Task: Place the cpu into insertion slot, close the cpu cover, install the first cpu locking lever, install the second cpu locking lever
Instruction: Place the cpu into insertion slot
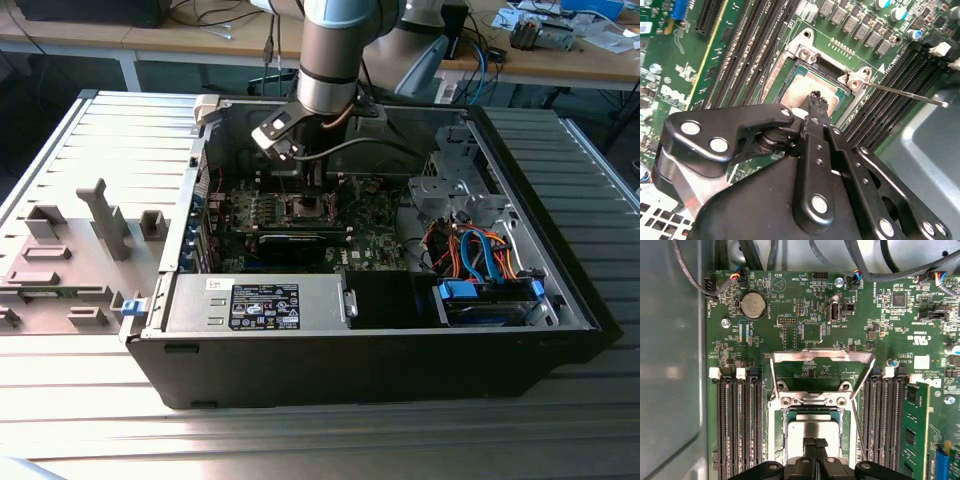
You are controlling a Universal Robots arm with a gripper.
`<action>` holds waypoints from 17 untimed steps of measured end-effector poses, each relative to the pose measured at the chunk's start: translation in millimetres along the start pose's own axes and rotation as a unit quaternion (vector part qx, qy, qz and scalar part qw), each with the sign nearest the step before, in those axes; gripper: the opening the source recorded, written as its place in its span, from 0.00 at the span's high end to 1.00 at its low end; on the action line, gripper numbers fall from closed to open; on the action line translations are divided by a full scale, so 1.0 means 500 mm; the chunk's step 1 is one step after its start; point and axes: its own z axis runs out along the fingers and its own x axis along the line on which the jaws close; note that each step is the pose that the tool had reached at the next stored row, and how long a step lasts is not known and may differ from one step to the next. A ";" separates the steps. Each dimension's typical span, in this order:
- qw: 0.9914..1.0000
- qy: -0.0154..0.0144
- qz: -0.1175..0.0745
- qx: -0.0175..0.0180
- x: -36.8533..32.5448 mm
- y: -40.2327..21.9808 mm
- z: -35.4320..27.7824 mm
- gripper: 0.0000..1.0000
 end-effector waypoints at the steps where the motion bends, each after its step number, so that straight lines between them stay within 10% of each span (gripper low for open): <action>1: 1.000 0.000 0.000 0.000 0.000 0.000 -0.004 0.89; 8: 1.000 0.000 0.000 0.000 -0.001 -0.001 -0.024 0.89; 17: 1.000 0.000 0.000 0.000 -0.004 -0.005 -0.080 0.89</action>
